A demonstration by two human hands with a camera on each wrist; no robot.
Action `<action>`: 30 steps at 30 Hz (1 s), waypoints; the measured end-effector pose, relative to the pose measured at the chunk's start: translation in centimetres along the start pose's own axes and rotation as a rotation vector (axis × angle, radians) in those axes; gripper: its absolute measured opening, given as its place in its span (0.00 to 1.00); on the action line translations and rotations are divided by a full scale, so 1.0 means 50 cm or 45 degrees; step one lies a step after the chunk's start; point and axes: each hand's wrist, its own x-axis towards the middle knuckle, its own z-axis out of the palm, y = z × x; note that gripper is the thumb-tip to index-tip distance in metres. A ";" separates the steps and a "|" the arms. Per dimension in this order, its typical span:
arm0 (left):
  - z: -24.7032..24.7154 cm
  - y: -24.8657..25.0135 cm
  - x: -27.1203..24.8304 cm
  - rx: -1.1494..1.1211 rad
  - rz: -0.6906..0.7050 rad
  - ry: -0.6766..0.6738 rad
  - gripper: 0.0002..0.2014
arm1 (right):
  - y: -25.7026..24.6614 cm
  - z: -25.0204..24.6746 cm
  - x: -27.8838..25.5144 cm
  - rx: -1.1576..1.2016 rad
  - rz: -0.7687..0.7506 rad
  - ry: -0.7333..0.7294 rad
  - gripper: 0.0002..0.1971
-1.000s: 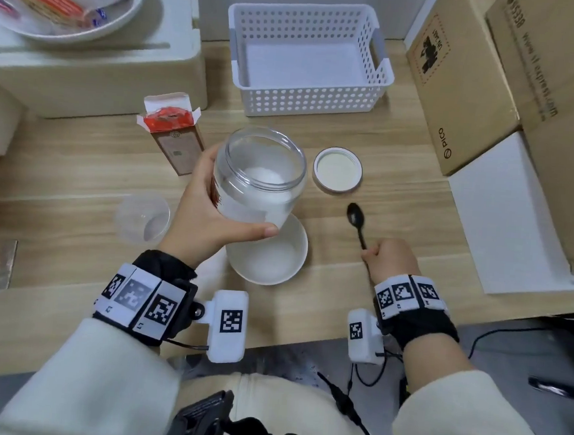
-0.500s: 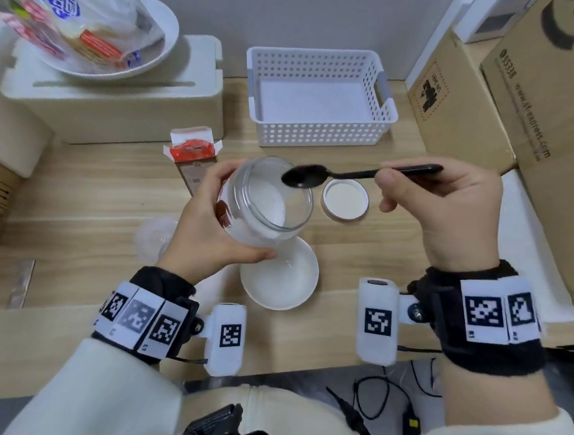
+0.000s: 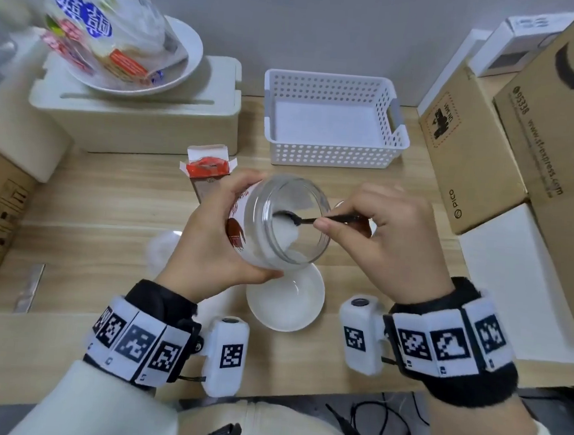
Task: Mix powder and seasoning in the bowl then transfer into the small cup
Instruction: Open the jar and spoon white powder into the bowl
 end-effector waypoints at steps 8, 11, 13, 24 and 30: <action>0.004 -0.004 -0.008 0.124 -0.022 0.034 0.48 | 0.013 0.023 -0.018 0.317 0.351 -0.059 0.09; 0.006 -0.005 -0.009 0.136 -0.038 0.036 0.48 | 0.025 0.032 -0.022 0.530 0.558 -0.077 0.11; 0.008 -0.007 -0.013 0.130 -0.058 0.041 0.48 | 0.035 0.034 -0.027 0.628 0.686 -0.061 0.11; 0.002 -0.009 -0.022 0.153 -0.094 0.087 0.46 | 0.052 0.029 -0.039 0.727 0.817 0.063 0.13; 0.004 -0.012 -0.023 0.161 -0.086 0.083 0.46 | 0.048 0.032 -0.038 0.700 0.791 0.034 0.10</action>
